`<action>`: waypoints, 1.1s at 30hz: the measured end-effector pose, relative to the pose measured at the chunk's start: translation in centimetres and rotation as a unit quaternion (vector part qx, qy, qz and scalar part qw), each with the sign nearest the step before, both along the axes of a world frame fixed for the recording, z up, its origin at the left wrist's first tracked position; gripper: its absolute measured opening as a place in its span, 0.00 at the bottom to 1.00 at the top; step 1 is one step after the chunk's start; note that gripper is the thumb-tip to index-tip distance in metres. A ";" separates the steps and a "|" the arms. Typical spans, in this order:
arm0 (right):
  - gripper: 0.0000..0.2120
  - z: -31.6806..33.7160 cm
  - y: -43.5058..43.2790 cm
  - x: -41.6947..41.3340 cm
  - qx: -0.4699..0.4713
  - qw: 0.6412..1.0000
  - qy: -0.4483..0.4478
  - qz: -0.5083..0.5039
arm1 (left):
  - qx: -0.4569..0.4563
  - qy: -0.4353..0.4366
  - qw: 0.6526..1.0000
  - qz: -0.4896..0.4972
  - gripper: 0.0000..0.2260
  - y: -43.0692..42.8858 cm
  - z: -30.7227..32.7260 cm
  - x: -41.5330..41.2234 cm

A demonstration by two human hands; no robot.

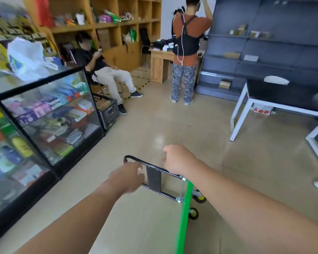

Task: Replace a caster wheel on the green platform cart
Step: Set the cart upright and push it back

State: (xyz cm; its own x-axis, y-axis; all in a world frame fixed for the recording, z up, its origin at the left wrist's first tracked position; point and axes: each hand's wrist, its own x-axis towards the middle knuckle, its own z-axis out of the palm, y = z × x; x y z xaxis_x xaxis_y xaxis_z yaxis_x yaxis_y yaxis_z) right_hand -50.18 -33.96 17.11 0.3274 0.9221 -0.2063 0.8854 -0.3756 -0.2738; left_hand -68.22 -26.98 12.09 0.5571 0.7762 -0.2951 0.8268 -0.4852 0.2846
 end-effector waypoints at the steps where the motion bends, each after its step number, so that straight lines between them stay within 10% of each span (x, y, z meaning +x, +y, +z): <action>1: 0.17 0.3 1.3 -1.6 0.004 1.000 -0.003 -0.001 | 0.011 -0.005 1.000 -0.004 0.16 1.7 0.5 -1.5; 20: 0.19 6.7 27.1 -32.8 0.059 0.990 -0.013 0.125 | 0.065 0.007 0.993 0.104 0.19 25.2 10.4 -35.8; 33: 0.19 10.3 38.0 -33.7 0.105 0.978 -0.009 0.180 | 0.093 0.021 0.988 0.124 0.20 34.6 14.8 -36.2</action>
State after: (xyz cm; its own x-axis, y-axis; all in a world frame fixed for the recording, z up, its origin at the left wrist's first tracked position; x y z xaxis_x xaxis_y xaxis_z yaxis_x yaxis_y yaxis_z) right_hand -83.84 4.03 27.45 -0.0238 0.9997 0.0023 0.9554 0.0234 -0.2944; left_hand -104.46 7.63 26.88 0.3334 0.9304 -0.1523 0.9359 -0.3071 0.1727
